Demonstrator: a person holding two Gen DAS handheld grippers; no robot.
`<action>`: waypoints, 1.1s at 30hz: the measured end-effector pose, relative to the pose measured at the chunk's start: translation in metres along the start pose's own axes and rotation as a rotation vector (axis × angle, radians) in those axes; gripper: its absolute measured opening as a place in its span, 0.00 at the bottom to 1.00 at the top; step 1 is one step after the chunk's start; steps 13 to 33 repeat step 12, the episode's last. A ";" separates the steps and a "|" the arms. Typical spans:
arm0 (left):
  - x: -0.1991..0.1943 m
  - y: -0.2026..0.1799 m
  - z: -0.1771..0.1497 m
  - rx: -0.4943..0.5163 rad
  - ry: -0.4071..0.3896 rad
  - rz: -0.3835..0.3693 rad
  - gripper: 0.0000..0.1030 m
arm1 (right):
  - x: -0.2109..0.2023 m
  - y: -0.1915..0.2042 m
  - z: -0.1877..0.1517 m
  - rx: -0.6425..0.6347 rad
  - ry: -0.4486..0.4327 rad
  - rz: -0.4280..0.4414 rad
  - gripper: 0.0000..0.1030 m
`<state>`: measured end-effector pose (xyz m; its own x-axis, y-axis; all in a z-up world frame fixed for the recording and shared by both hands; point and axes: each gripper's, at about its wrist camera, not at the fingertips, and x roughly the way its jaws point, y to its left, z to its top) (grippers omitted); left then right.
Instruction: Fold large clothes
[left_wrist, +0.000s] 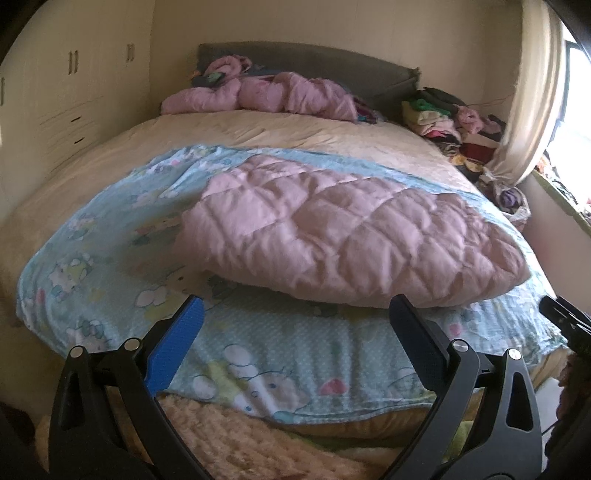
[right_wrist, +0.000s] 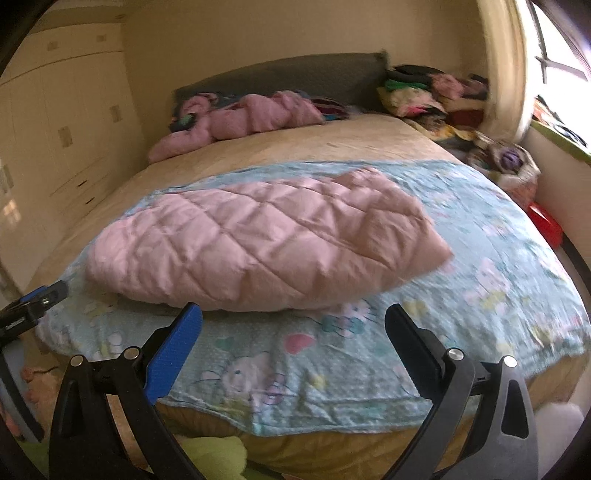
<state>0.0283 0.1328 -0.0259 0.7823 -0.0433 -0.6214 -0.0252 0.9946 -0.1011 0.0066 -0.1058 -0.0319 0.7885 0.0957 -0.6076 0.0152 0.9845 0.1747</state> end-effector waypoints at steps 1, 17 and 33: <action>0.003 0.007 -0.001 -0.005 0.012 0.012 0.91 | -0.001 -0.010 -0.004 0.029 -0.002 -0.043 0.96; 0.076 0.239 0.051 -0.194 0.103 0.411 0.91 | -0.039 -0.237 -0.096 0.460 0.039 -0.798 0.96; 0.076 0.239 0.051 -0.194 0.103 0.411 0.91 | -0.039 -0.237 -0.096 0.460 0.039 -0.798 0.96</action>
